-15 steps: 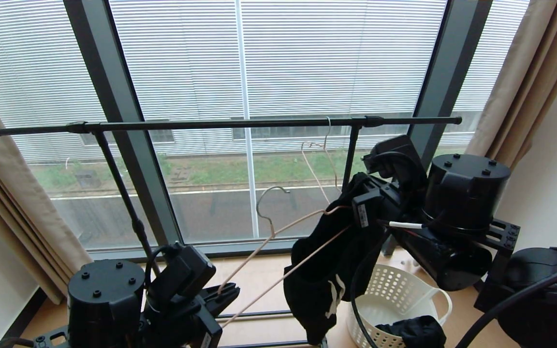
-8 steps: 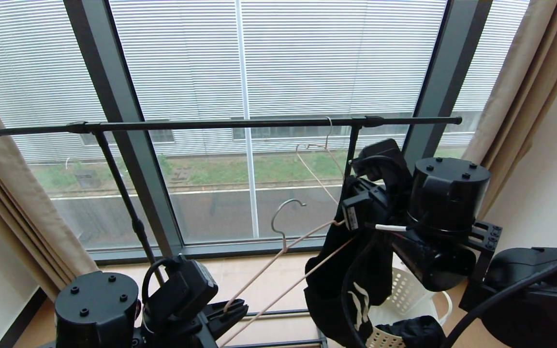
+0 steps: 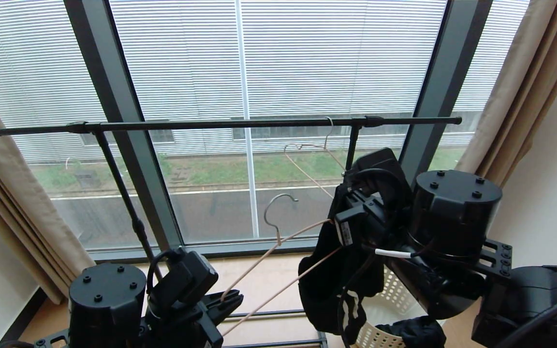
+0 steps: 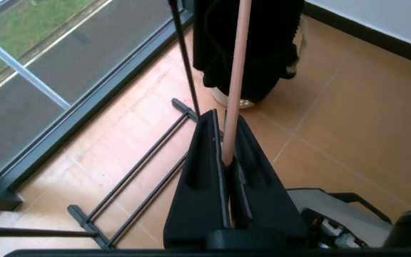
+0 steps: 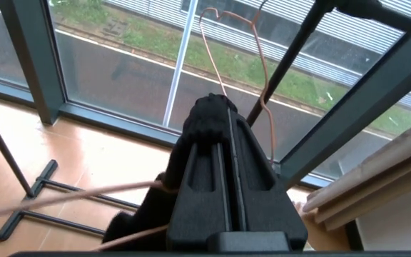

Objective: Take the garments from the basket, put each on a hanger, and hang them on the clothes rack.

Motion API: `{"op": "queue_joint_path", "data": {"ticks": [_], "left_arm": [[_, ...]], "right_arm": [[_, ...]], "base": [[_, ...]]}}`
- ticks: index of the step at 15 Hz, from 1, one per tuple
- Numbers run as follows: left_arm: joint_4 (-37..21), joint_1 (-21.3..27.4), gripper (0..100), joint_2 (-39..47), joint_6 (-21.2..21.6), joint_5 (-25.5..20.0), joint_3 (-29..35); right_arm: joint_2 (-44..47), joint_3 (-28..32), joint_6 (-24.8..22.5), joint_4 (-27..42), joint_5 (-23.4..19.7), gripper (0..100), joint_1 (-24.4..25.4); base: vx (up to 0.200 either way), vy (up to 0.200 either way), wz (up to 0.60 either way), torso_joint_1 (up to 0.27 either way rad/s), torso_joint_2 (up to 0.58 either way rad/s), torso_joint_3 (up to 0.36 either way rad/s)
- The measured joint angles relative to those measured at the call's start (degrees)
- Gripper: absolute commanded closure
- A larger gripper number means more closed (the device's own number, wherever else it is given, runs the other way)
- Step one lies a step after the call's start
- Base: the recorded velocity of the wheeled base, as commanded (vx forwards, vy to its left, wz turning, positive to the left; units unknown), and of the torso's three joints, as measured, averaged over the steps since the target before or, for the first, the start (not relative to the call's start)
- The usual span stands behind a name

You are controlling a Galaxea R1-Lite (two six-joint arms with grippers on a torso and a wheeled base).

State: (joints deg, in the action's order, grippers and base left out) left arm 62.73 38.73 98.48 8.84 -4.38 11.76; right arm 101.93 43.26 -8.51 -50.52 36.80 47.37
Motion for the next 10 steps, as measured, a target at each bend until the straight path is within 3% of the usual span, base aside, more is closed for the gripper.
{"op": "queue_joint_path", "data": {"ticks": [4,10], "left_arm": [[0.0,-3.0,100,0.3,0.1,0.0,0.9],[0.0,-1.2,100,0.5,0.2,-0.1,0.8]], "right_arm": [[-2.7,-0.6,-0.1,0.3,0.4,100,1.6],[-1.5,-0.3,0.2,-0.1,0.7,100,9.0]], "base": [[0.0,0.0,0.0,0.0,0.0,0.0],[0.0,0.0,0.0,0.0,0.0,0.0]]}}
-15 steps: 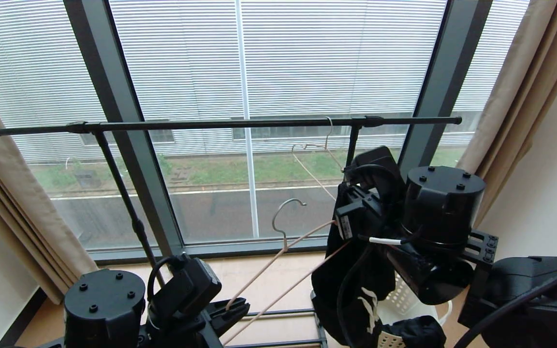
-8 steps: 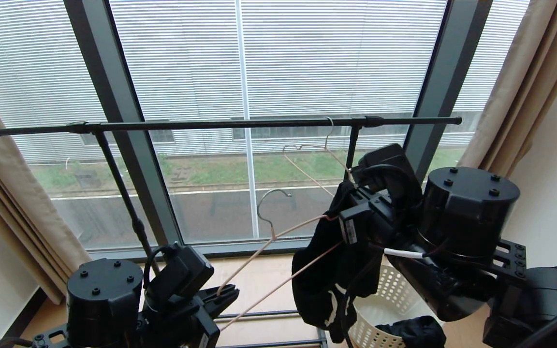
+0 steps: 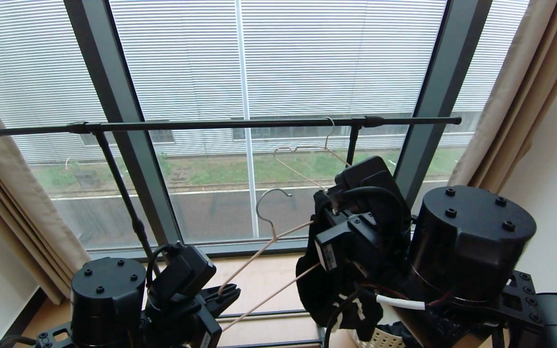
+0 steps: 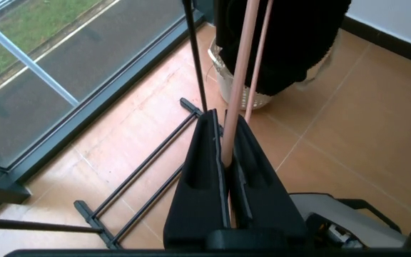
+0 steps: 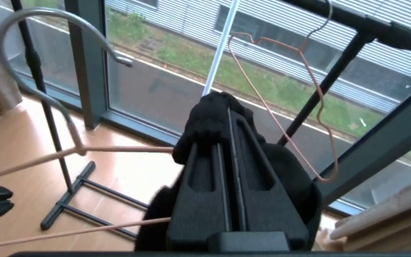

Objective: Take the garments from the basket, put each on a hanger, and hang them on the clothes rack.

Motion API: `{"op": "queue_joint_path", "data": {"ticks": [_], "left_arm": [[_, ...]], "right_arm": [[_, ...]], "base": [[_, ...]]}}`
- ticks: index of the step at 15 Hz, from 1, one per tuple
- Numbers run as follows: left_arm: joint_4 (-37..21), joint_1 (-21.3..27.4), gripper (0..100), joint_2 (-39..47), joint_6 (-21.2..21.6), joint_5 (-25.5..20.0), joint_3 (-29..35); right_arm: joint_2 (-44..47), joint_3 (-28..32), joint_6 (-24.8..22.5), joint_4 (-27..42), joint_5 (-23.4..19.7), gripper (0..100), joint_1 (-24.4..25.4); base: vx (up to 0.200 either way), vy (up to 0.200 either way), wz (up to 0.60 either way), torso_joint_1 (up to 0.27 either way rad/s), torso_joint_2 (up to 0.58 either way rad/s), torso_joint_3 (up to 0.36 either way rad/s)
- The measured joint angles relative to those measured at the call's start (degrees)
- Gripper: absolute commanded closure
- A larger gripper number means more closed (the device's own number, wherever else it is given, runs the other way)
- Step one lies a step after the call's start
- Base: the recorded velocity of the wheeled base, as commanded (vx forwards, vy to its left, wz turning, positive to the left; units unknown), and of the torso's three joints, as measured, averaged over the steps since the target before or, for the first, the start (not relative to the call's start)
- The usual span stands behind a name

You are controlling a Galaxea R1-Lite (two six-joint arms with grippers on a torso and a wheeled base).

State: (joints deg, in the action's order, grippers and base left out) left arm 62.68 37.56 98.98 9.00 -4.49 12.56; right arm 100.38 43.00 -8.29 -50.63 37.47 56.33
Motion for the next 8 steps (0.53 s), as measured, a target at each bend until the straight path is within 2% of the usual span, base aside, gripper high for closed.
{"op": "queue_joint_path", "data": {"ticks": [8], "left_arm": [[0.0,2.1,100,-0.7,0.0,-0.1,-0.3]], "right_arm": [[1.8,0.3,2.3,0.0,0.4,100,3.0]], "base": [[0.0,0.0,0.0,0.0,0.0,0.0]]}}
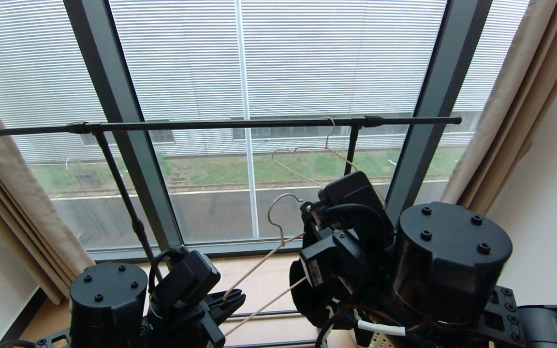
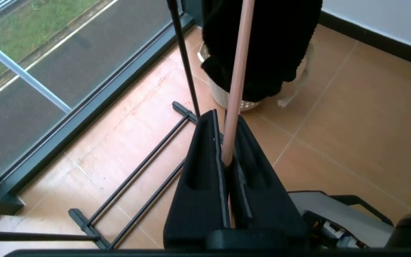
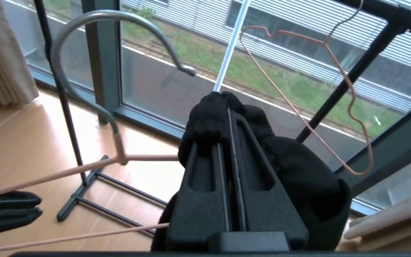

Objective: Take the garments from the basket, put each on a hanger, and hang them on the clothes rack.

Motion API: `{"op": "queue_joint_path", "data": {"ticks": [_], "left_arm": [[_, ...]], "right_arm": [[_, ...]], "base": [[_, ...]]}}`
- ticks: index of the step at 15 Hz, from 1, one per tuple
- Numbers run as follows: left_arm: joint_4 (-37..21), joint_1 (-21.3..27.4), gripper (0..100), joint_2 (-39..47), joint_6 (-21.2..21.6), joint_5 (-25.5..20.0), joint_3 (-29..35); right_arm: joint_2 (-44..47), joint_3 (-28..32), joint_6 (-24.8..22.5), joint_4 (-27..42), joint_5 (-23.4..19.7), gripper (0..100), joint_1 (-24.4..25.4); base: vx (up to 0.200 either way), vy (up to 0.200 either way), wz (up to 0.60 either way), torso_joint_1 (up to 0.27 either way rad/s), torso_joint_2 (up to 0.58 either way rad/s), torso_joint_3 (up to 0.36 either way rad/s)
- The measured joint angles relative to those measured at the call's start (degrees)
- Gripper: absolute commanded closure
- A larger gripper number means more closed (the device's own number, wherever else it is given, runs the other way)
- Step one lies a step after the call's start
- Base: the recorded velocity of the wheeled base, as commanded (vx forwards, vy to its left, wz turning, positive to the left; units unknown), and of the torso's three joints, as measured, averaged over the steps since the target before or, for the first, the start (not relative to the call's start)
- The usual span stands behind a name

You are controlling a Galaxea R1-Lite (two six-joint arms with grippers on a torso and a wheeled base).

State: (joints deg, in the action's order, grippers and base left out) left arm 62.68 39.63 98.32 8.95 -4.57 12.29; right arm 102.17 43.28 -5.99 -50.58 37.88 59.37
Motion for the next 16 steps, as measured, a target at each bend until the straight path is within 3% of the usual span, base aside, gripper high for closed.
{"op": "queue_joint_path", "data": {"ticks": [8,9,16], "left_arm": [[0.1,0.0,100,0.5,0.0,0.0,0.0],[0.1,0.0,100,0.5,0.0,0.0,0.0],[0.0,0.0,100,-0.2,0.0,0.1,0.0]], "right_arm": [[-0.2,0.1,1.0,-2.8,2.6,100,4.8],[-0.3,0.1,1.0,-2.9,3.2,0,4.9],[-2.5,-0.8,1.0,-2.8,3.7,0,-0.1]], "base": [[0.0,0.0,0.0,0.0,0.0,0.0],[0.0,0.0,0.0,0.0,0.0,0.0],[0.0,0.0,0.0,0.0,0.0,0.0]]}}
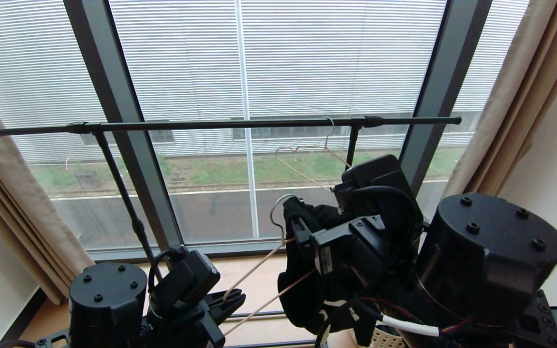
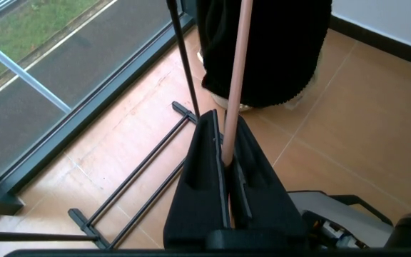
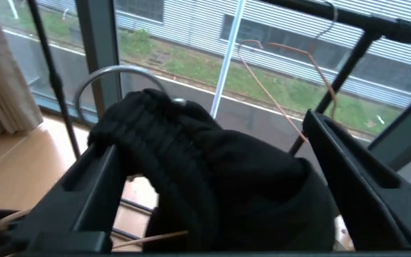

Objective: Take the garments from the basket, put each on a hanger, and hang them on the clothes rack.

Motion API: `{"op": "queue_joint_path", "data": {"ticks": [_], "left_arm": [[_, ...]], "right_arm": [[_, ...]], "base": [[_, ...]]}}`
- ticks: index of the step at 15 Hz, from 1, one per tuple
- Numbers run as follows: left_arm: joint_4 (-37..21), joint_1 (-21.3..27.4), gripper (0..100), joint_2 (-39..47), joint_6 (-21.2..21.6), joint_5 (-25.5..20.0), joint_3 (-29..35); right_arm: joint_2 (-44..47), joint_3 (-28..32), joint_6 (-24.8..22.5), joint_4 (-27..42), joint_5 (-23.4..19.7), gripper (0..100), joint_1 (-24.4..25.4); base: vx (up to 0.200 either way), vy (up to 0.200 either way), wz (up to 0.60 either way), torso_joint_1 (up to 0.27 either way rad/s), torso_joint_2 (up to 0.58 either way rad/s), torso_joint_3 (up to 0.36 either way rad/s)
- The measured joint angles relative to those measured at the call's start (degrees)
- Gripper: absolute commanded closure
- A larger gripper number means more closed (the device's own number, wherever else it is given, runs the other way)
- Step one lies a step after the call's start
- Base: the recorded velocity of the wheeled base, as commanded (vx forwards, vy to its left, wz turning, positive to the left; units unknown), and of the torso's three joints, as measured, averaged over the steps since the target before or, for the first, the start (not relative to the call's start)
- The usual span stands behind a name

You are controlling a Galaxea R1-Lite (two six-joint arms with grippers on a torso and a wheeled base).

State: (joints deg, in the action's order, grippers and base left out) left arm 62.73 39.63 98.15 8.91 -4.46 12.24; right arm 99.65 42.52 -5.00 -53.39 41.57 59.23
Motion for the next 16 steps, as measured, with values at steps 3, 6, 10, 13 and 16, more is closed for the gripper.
{"op": "queue_joint_path", "data": {"ticks": [3,6,10,13,16], "left_arm": [[-0.1,0.0,100,-0.7,-0.1,0.0,0.0],[0.0,0.0,100,-1.5,-0.1,-0.1,0.0],[5.3,0.9,100,-1.7,-0.1,-0.2,-1.1],[6.1,1.8,100,-1.7,0.0,-0.2,-1.9],[6.1,1.9,100,-1.7,0.0,-0.2,-1.9]], "right_arm": [[-0.3,-0.1,0.0,0.0,-0.2,0,-2.6],[0.3,0.3,0.0,0.0,-0.2,0,-3.3],[2.0,1.8,0.0,0.0,0.0,0,-3.5],[3.3,4.0,0.0,-0.1,0.2,0,-3.4],[3.8,4.4,0.0,-0.1,0.8,0,-2.8]], "base": [[0.0,0.0,0.0,0.0,0.0,0.0],[0.0,0.0,0.0,0.0,0.0,0.0],[0.0,0.0,0.0,0.0,0.0,0.0],[0.0,0.0,0.0,0.0,0.0,0.0],[0.0,0.0,0.0,0.0,0.0,0.0]]}}
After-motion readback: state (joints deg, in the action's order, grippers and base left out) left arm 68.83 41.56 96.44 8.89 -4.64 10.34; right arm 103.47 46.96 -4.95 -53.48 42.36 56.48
